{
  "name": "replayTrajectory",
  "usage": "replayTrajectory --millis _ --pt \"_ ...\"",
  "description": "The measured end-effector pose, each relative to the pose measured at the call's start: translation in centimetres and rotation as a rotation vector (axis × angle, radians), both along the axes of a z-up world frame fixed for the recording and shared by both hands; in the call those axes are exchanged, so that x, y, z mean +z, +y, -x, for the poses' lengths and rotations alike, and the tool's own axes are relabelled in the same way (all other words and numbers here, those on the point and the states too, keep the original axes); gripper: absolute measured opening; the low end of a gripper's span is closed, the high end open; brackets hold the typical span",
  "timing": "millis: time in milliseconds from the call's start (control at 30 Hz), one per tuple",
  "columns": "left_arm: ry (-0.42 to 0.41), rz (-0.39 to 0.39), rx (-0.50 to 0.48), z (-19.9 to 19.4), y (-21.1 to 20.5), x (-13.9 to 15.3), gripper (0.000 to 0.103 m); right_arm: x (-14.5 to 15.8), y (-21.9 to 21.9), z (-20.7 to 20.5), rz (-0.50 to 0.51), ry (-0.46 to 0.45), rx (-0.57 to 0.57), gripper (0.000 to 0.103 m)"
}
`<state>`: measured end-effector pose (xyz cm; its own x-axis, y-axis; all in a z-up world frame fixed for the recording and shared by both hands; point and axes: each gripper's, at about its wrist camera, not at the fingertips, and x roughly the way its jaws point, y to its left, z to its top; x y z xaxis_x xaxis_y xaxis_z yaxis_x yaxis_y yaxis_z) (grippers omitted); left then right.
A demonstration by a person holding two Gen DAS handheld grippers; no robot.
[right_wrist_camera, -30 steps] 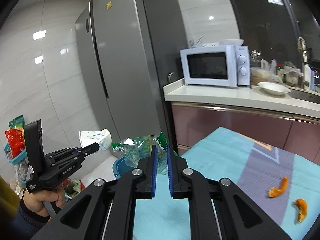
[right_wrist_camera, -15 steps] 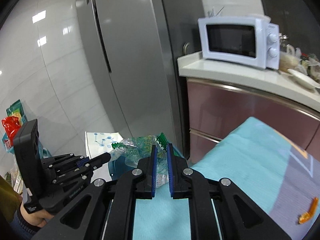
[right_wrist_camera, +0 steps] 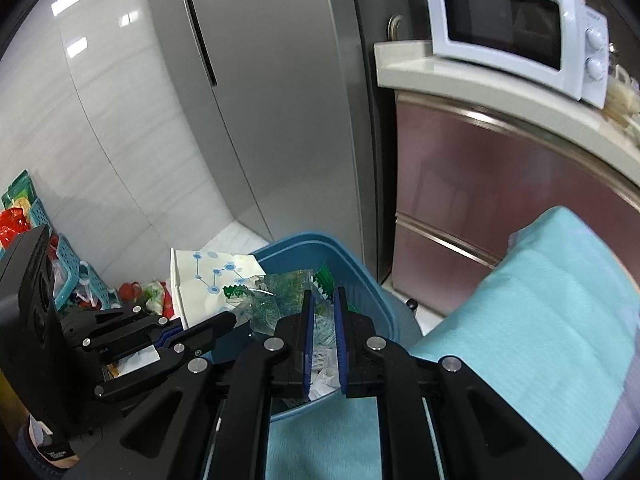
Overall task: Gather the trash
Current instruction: 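Lift and carry the paper cup and clear wrapper to the teal wastebasket, then open both tools to drop the cup and wrapper inside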
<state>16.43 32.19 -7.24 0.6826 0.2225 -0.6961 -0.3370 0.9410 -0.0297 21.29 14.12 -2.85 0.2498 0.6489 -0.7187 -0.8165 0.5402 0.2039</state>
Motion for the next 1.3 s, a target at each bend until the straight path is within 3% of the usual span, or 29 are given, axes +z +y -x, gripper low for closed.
replayTrajectory --millis 400,667,767,833,967,1000,1067,1300 --pt "0.09 0.066 -0.009 -3.6 1.3 -5.0 0.003 -4.9 4.5 -1.8 0.161 0.076 0.022 0.009" --pt "0.123 0.081 -0.012 -4.7 1.1 -6.9 0.004 -5.5 5.5 -1.8 0.198 0.08 0.023 0.011" --pt "0.126 0.085 -0.009 -5.1 1.0 -7.1 0.013 -5.5 5.7 -1.7 0.207 0.074 0.02 0.014" --pt "0.121 0.085 -0.005 -5.3 0.9 -7.0 0.026 -5.5 5.7 -1.7 0.204 0.072 0.018 0.02" --pt "0.106 0.079 0.016 -4.0 1.1 -6.4 0.042 -5.4 5.5 -1.8 0.197 0.067 0.013 0.022" --pt "0.1 0.076 0.021 -3.8 1.2 -6.2 0.048 -5.3 5.4 -1.9 0.192 0.065 0.009 0.027" --pt "0.085 0.073 0.029 -3.2 1.3 -5.6 0.049 -5.0 5.1 -1.8 0.176 0.06 0.002 0.028" --pt "0.008 0.059 0.077 -0.6 1.3 -2.5 0.07 -2.7 2.9 -1.2 0.112 0.037 -0.021 0.03"
